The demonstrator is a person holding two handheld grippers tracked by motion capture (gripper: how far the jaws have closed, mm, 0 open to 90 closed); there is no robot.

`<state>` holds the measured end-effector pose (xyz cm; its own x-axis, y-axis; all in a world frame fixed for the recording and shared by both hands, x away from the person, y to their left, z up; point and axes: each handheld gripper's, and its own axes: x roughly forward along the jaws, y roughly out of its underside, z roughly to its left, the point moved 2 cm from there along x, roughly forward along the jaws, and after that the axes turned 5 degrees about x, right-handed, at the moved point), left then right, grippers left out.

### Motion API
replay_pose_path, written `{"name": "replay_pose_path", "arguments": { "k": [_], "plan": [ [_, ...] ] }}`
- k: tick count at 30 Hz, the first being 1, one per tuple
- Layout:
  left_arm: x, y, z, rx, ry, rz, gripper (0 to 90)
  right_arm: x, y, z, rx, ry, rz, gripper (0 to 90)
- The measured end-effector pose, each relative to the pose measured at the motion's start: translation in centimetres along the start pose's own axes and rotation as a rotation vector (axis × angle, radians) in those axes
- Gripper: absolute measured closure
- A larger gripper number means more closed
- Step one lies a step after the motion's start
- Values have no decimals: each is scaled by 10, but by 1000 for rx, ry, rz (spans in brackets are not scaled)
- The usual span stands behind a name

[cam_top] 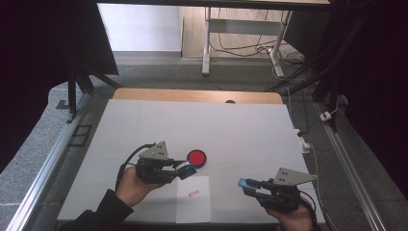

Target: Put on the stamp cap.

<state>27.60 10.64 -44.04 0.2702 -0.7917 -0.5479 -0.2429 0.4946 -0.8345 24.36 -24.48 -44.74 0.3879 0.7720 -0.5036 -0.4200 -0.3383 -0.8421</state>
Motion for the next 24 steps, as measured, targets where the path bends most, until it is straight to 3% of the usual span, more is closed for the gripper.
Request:
{"name": "replay_pose_path", "arguments": {
  "k": [7, 24],
  "plan": [
    [-1, -2, 0, 7, 7, 0, 693, 14, -5, 8, -44, -36, 11, 687],
    [2, -1, 1, 23, 61, -15, 693, 46, -14, 17, -73, -166, 13, 687]
  ]
}}
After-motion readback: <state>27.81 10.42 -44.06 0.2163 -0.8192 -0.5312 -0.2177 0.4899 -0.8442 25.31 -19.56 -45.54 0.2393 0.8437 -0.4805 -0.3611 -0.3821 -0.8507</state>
